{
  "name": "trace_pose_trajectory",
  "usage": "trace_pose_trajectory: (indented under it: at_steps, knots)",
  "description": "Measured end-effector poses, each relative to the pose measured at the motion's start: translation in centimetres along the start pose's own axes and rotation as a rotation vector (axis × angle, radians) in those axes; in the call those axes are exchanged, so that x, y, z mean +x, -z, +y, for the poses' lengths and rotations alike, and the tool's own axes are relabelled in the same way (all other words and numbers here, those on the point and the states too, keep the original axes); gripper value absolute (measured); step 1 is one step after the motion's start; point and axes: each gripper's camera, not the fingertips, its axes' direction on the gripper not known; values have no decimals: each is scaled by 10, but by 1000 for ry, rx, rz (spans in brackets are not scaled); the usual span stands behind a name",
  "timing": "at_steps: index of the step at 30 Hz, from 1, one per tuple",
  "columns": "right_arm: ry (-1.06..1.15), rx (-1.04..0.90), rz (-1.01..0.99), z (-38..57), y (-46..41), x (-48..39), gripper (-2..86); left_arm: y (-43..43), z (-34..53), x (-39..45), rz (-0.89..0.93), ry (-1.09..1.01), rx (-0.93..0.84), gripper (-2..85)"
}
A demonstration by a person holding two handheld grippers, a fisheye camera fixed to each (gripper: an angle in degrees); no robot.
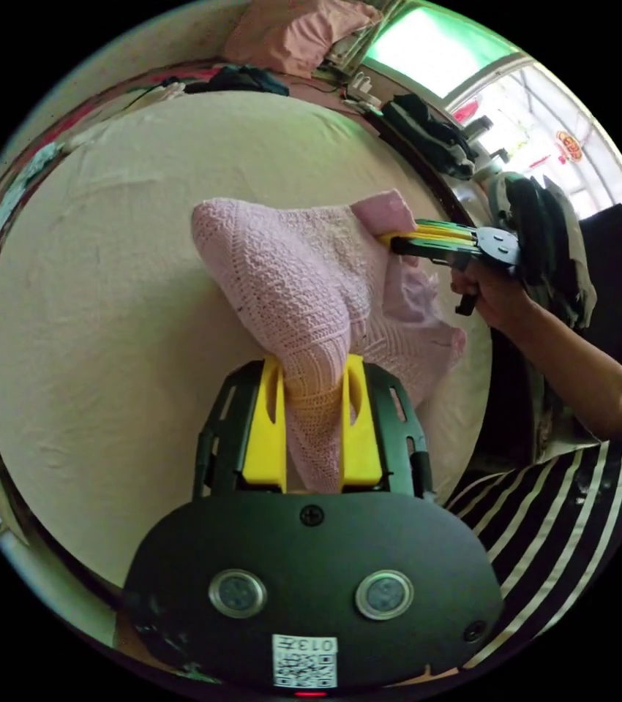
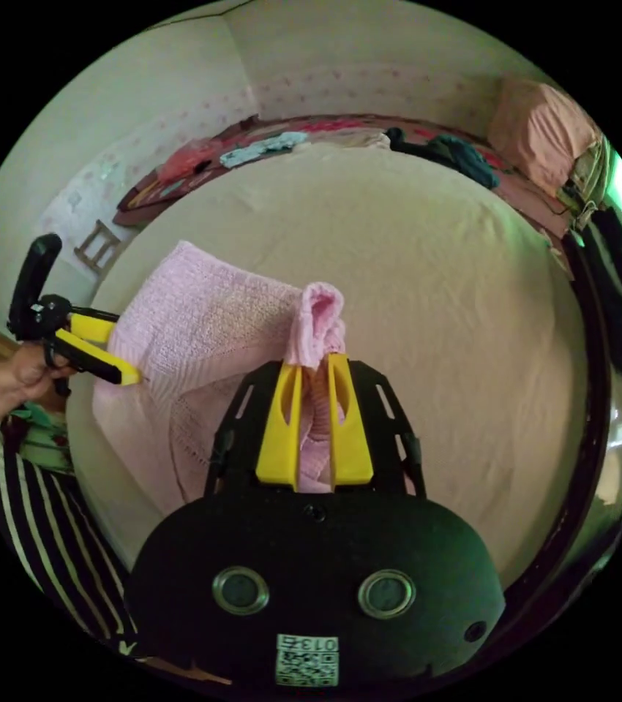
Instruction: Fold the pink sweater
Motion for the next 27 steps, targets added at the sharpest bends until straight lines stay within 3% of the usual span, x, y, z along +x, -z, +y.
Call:
trace_pose_trajectory:
  at_steps: [8, 16, 27]
  knots:
    - [71, 211, 309, 21, 96, -66, 59, 60, 17, 27, 91, -42, 166, 99]
    - [-15, 388, 478, 23, 220, -60, 60, 133, -25, 83, 221, -217, 298, 96]
    - [84, 441, 738, -39, 407, 80, 61, 187, -231, 241, 414, -405, 496, 96]
